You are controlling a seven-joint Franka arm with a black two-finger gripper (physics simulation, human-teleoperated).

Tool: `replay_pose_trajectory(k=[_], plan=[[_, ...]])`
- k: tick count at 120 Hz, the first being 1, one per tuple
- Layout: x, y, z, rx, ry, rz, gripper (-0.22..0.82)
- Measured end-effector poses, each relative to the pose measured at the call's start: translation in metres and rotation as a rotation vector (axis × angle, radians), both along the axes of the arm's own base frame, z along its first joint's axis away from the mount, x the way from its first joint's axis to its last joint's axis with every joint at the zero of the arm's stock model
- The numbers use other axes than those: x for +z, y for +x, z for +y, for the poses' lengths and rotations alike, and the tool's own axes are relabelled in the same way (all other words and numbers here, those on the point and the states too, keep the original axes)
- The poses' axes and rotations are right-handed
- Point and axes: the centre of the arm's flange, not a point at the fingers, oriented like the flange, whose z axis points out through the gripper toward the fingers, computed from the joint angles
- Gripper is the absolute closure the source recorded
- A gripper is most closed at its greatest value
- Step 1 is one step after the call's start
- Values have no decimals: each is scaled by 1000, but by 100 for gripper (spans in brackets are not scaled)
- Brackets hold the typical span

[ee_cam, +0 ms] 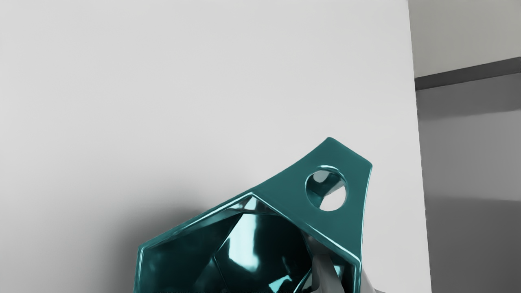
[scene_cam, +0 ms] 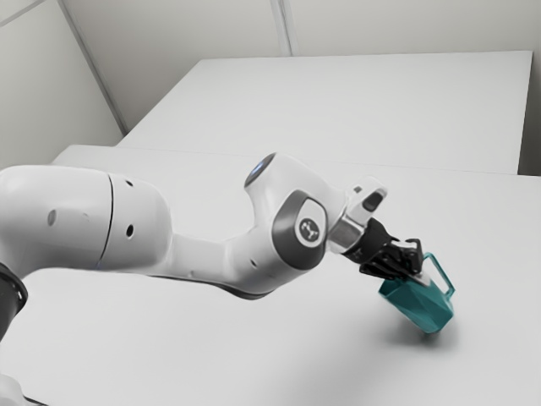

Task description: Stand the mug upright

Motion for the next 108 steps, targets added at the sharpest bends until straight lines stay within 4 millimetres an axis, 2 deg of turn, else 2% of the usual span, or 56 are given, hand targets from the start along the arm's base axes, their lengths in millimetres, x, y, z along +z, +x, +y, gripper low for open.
replay_pose_trajectory(k=[7, 17, 35, 52, 74, 108], plan=[[8, 3, 5, -7, 9, -21, 78], [21, 14, 25, -1, 30, -56, 79], [34, 46, 73, 34, 93, -112, 79], [36, 67, 111, 63, 148, -138, 79], [48, 97, 188, 67, 284, -168, 79], [68, 116, 290, 17, 573, -115, 79]])
